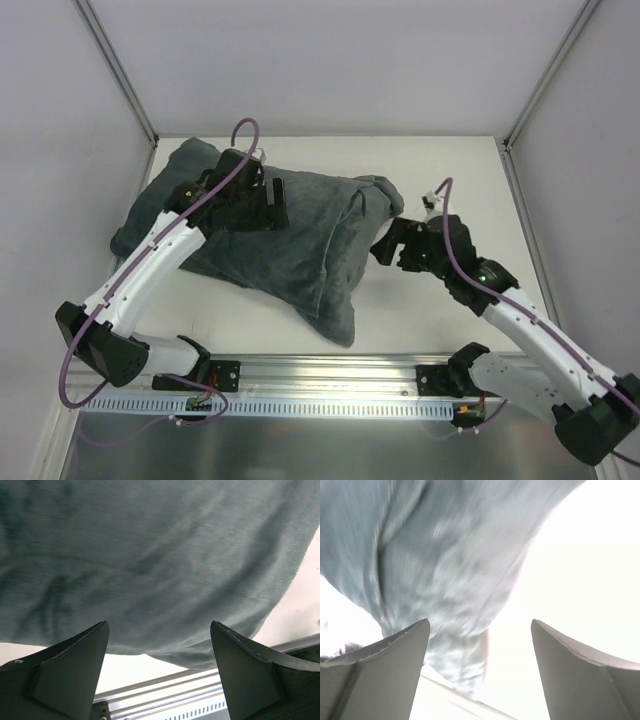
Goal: Remove the pillowcase from the pillow
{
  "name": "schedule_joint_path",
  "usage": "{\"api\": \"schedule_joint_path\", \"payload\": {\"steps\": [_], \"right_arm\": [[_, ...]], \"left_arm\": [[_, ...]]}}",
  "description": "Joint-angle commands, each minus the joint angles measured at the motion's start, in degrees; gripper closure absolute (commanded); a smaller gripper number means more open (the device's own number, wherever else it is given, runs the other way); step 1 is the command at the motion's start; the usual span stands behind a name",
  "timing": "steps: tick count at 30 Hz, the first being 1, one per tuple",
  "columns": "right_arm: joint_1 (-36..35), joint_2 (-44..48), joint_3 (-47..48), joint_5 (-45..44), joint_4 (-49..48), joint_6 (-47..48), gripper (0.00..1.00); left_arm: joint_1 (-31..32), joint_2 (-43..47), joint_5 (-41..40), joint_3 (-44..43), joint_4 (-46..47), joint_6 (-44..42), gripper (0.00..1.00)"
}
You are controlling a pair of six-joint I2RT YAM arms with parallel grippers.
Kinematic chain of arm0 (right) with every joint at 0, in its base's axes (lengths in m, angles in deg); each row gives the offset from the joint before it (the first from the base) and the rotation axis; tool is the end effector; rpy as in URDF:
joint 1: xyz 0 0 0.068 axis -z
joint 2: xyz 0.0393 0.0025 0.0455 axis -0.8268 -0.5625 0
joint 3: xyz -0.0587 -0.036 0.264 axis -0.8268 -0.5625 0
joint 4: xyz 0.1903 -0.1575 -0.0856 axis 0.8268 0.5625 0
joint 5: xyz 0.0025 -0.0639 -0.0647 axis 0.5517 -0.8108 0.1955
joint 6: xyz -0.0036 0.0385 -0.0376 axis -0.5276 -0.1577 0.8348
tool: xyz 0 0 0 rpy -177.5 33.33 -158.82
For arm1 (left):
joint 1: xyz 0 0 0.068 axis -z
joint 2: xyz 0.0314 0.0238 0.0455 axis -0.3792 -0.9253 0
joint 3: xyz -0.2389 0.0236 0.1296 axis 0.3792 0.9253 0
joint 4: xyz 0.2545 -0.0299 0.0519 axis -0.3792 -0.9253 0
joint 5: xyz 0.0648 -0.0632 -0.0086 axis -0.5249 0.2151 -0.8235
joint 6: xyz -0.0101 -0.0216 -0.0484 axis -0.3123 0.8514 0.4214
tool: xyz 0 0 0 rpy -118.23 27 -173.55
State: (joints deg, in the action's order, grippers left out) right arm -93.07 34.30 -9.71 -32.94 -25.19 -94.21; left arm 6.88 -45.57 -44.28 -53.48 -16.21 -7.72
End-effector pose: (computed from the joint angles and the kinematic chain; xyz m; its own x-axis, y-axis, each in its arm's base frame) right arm 0.1722 0.1302 0.2976 -0.5725 0.0187 -0.8197 -0.4110 0.8586 0.3065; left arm 0.2359 -0.1298 0.3793 -0.7400 -0.1152 -0.6627 0.1354 0.9396 -0.3145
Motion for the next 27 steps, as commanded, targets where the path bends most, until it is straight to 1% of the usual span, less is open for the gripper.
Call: {"api": "schedule_joint_path", "payload": {"steps": [1,2,4,5,6,9,12,15,17,19,20,21,23,24,25,27], "right_arm": [[5.5,6.6,0.5,-5.6,4.7,2.4,0.13],[6.9,7.6,-0.4,-4.7,4.7,2.4,0.13],[9.8,7.6,-1.7,0.2,4.6,1.7,0.13],[11.8,7.5,-2.6,0.8,4.6,1.3,0.13],[12.2,7.3,-3.1,3.4,4.3,0.7,0.13],[12.2,7.3,-4.4,5.0,2.3,0.0,0.11],[12.2,7.1,-4.8,5.8,2.0,-0.5,0.09],[12.2,6.7,-5.6,7.4,0.4,-1.4,0.08],[12.2,6.2,-6.2,8.7,-1.1,-2.5,0.08],[12.1,5.9,-6.5,9.7,-2.3,-3.3,0.08],[11.9,5.9,-6.6,10.0,-2.5,-3.7,0.08],[11.4,6.0,-6.6,10.1,-2.9,-3.8,0.07],[10.8,6.0,-6.4,9.9,-3.2,-3.8,0.02],[9.6,5.9,-6.1,9.9,-3.9,-3.9,0.0],[8.8,5.3,-5.7,9.7,-4.2,-3.9,0.03],[5.9,4.3,-4.7,8.5,-5.4,-4.1,0.04]], "left_arm": [[4.6,-2.0,-4.3,-3.0,0.8,-0.6,0.17],[7.4,-3.1,-5.2,-3.6,0.8,-0.6,0.16],[10.3,-6.7,-7.0,-6.0,0.7,-0.6,0.15],[11.6,-7.8,-8.4,-6.9,0.7,-0.6,0.15],[14.2,-10.1,-9.1,-8.8,0.7,-0.6,0.15],[18.5,-12.8,-12.6,-12.2,0.6,-0.2,0.15],[20.8,-15.6,-14.4,-14.7,0.7,0.3,0.15],[21.8,-18.5,-16.4,-16.9,0.6,-0.2,0.14],[22.2,-21.0,-19.4,-18.1,0.6,-0.4,0.16],[22.2,-23.3,-20.7,-18.6,-0.2,-0.9,0.24],[22.2,-23.7,-21.2,-18.6,-0.4,-0.9,0.39],[22.2,-23.5,-21.6,-18.3,-0.8,-0.5,0.49],[22.0,-21.9,-21.0,-17.5,-1.0,-0.2,0.62],[21.9,-21.0,-20.6,-17.0,-1.0,0.3,0.64],[21.7,-20.1,-20.4,-16.7,-1.0,0.5,0.66],[21.2,-17.5,-19.9,-15.6,-1.0,1.1,0.7]]}}
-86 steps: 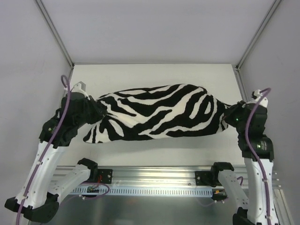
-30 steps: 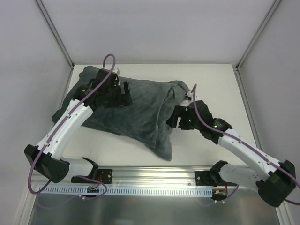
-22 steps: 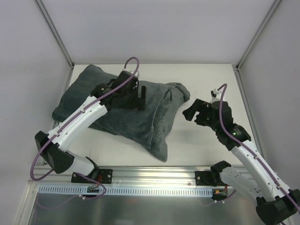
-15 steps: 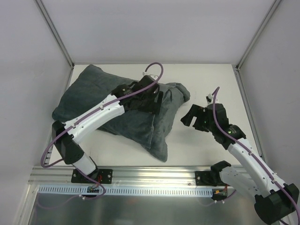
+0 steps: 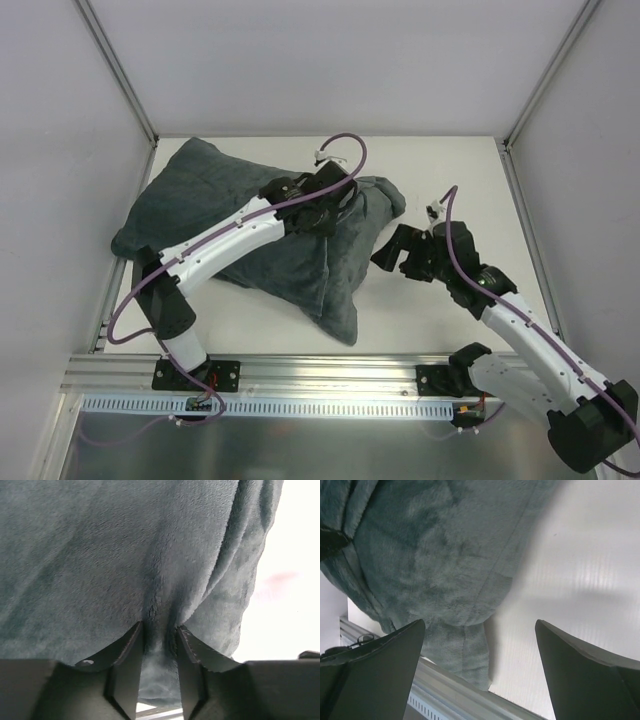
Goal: Remove the pillowcase from the pillow
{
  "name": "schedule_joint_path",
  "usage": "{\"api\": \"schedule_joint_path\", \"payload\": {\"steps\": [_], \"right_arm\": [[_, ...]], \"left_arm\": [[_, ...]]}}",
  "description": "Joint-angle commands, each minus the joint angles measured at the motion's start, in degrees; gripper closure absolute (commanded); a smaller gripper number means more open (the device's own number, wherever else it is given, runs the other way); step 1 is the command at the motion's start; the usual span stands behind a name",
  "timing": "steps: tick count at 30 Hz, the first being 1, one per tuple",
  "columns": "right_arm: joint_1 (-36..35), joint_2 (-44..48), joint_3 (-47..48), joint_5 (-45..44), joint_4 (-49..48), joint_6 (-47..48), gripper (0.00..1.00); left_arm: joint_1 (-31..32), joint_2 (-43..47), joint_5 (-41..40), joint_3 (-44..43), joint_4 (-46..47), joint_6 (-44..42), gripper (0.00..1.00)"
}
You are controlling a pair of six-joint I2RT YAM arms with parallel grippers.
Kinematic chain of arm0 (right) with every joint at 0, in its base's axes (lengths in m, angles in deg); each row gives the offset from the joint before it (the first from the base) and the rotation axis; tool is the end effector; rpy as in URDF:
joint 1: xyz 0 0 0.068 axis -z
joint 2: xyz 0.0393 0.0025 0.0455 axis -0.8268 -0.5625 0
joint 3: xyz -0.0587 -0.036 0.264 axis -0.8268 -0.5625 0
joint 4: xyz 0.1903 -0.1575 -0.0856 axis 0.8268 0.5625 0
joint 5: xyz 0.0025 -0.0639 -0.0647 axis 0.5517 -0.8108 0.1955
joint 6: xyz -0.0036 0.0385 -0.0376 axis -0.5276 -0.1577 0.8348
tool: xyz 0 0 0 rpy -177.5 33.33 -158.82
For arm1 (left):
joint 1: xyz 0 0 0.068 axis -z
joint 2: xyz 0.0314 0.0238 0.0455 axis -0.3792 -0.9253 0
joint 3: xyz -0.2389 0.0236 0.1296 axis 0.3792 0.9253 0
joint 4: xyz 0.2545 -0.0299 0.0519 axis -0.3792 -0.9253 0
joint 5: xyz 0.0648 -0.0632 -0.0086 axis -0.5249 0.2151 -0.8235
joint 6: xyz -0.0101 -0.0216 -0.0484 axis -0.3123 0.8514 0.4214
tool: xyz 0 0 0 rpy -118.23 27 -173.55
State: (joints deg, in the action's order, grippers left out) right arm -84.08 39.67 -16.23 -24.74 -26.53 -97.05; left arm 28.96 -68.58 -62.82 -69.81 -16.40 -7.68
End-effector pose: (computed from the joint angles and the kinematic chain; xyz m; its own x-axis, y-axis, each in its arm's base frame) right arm 0.1711 0.0970 0.2779 -0.6165 0.1275 -0.7769 -0.3422 0.8454 0.4102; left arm 0.2427 -0.2818 0.3503 -0.6940 0.1745 -0.6985 0.2983 0.9527 -0.0584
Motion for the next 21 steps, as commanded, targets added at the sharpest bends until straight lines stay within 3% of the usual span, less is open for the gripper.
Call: {"api": "schedule_joint_path", "payload": {"steps": [1,2,4,15,17,18,20,21], "right_arm": [[-4.2,-1.9,3.1,-0.1,-4.4,-1.3,0.04],[-5.1,-3.5,3.6,-0.5,-5.0,-1.5,0.04],[-7.5,-5.7,5.7,-1.5,-6.4,-1.8,0.04],[-15.7,-25.2,17.7,-5.2,-12.3,-3.3,0.0],[-16.1,-27.7,19.1,-5.2,-12.4,-3.9,0.17],[-16.1,-29.0,19.5,-5.2,-12.4,-4.2,0.41],[-16.0,-28.9,18.9,-6.0,-12.3,-4.5,0.65],[-16.1,-28.3,18.4,-6.5,-12.1,-4.6,0.85]], "left_arm": [[-1.0,6.1,-1.3,1.1,-0.7,1.1,0.74],[-1.3,7.3,-1.3,1.7,-0.7,1.1,0.87],[-1.9,7.9,-0.6,2.2,-0.8,1.4,1.0],[-6.1,16.3,6.6,8.8,1.4,4.6,1.0],[-7.1,18.0,8.4,10.3,1.6,5.0,1.0],[-8.1,18.6,8.8,11.4,1.9,5.1,1.0],[-9.1,20.6,9.7,12.8,2.3,4.9,1.0],[-9.8,21.2,10.5,13.5,2.5,4.7,1.0]]}}
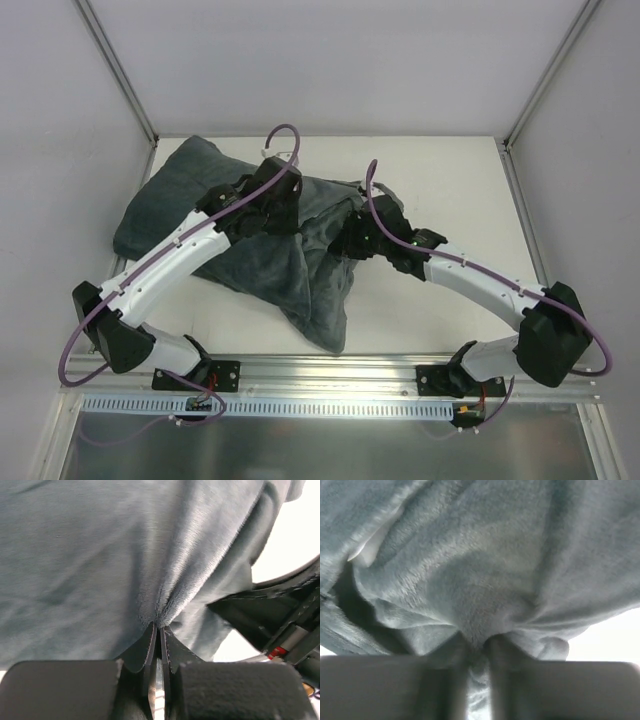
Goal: Remove the pillowcase from the pillow
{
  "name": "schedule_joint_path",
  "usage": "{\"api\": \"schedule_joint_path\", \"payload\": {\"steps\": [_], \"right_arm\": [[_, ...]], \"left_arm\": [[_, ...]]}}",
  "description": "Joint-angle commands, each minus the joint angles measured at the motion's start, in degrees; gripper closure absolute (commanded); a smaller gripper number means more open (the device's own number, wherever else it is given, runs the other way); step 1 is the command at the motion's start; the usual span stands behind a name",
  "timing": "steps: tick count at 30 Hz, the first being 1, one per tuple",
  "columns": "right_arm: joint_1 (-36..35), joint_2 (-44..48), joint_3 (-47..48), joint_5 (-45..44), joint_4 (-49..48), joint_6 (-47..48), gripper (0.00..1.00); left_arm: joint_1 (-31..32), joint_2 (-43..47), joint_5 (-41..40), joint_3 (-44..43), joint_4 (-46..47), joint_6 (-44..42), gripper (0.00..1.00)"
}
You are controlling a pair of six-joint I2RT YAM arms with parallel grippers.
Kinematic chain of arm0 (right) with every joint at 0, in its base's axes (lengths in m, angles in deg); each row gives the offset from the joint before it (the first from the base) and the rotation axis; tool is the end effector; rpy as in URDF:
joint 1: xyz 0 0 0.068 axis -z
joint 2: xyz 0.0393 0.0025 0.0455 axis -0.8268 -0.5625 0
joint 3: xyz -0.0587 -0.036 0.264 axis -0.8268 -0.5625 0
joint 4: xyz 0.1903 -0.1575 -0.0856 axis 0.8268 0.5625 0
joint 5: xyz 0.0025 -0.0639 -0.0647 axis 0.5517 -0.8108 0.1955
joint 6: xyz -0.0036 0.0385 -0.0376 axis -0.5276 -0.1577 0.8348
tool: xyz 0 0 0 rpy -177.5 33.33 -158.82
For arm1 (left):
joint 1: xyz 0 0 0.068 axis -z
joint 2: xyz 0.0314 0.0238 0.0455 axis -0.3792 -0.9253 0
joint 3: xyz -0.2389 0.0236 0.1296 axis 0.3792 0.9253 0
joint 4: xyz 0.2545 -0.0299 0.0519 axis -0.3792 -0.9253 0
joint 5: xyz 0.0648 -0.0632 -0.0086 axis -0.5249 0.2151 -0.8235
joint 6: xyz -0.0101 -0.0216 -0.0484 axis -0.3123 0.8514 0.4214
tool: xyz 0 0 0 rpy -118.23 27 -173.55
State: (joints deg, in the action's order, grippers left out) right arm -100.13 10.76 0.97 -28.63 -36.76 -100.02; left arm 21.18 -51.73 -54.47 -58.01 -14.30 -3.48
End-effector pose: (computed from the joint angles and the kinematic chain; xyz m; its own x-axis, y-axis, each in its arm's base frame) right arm 0.2217 0.2194 0.2815 -0.6527 -0.0037 -0.7576 -0.4874 0.7676 0.4162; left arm 0.2225 -0.2001 0.3793 -0.7103 -0.0342 -0.7030 0.2151 0.9405 -0.2631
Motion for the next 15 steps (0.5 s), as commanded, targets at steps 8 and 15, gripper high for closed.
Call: {"api": "schedule_joint_path", "payload": {"steps": [8,15], "right_arm": [[1.5,13.4,-10.4,-11.9,0.5,-0.8,0.99],[3.0,20.0,-17.5,-18.7,7.7,-1.1,0.99]], "left_arm": [[-8.1,9.1,7.2,7.7,3.6,-0.4,1.0],[-11.2,11.5,7.1,8.7,3.9,-1.4,1.0]]}}
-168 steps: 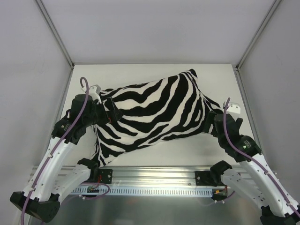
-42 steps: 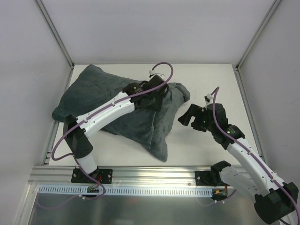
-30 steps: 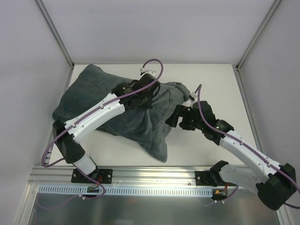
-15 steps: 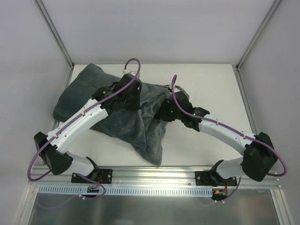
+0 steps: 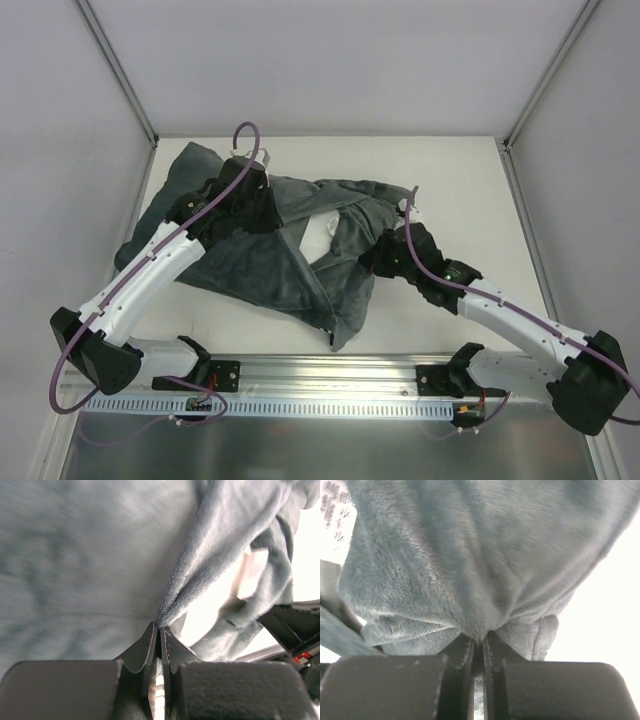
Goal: Remove the pillowcase from the pillow
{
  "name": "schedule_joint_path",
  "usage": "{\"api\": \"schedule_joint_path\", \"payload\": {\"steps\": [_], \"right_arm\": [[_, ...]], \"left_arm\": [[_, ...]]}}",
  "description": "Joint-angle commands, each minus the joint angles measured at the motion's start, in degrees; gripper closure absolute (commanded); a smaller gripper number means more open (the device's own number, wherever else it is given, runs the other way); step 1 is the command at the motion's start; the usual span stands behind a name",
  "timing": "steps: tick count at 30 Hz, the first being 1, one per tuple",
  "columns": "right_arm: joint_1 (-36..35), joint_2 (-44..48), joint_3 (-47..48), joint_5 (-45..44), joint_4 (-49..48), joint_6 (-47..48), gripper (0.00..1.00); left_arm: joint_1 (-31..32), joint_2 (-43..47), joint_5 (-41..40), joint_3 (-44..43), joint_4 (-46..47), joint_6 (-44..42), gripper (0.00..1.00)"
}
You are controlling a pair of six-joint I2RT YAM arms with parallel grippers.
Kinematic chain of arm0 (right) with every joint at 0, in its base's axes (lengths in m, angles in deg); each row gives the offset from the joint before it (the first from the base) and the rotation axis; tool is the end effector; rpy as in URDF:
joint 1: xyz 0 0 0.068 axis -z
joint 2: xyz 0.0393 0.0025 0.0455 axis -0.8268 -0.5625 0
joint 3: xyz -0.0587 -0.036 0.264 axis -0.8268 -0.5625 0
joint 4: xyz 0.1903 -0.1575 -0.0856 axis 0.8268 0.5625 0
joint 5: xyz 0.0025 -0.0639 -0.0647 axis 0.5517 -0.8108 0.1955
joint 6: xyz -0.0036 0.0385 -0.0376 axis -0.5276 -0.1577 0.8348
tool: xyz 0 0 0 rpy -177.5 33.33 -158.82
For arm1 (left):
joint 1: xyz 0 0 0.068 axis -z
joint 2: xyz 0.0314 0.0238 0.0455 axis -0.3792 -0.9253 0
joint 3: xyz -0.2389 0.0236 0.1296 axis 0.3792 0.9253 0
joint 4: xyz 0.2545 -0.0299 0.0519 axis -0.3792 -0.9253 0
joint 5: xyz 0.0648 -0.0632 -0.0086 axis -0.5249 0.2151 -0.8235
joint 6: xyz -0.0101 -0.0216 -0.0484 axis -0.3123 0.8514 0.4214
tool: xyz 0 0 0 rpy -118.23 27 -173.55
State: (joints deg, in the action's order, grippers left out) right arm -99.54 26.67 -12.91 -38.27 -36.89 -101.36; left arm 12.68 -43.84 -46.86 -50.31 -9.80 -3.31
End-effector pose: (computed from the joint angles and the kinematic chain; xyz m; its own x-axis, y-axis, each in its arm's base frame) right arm 0.1804 0.1672 0.2698 -0.5906 0.0877 -0.8022 -0.3787 0.8477 0.3715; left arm 0.2229 -0.1520 0.3784 -0.7002 -0.1528 -0.6974 0.1725 0.9117 -0.3730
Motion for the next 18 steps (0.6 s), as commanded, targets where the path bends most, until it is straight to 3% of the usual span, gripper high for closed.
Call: {"api": "schedule_joint_path", "payload": {"steps": [1,3,5,7,8,11,14,18], "right_arm": [[4.1,5.7,-6.8,-9.6,9.7,0.1,0.99],[7.7,11.9,-10.1,-9.2,12.8,-0.1,0.99],[10.3,18.7,-14.0,-7.6,14.3,-0.2,0.79],[11.8,21.8,-15.2,-4.7,14.5,-0.2,0.66],[11.7,22.5,-14.7,-3.8,14.4,-0.3,0.53],[8.8,20.0,-10.6,-3.7,15.9,0.5,0.42],[2.1,16.4,-2.8,-13.1,19.8,1.4,0.25],[-2.9,12.3,5.6,-20.7,18.1,4.5,0.15]], "left_arm": [[-3.8,5.2,-0.2,1.5,-0.5,-1.5,1.0],[-8.9,7.6,1.3,3.6,-0.5,-1.2,1.0],[-12.4,8.3,3.3,5.0,0.0,-1.1,1.0],[-12.4,7.8,4.7,6.1,0.9,-0.4,1.0],[-12.4,7.2,9.3,6.6,1.7,0.2,1.0],[-11.1,4.6,13.4,8.9,5.6,2.2,1.0],[-9.0,3.2,13.5,10.0,6.9,3.0,1.0],[-8.2,3.8,14.4,11.5,8.4,3.7,1.0]]}}
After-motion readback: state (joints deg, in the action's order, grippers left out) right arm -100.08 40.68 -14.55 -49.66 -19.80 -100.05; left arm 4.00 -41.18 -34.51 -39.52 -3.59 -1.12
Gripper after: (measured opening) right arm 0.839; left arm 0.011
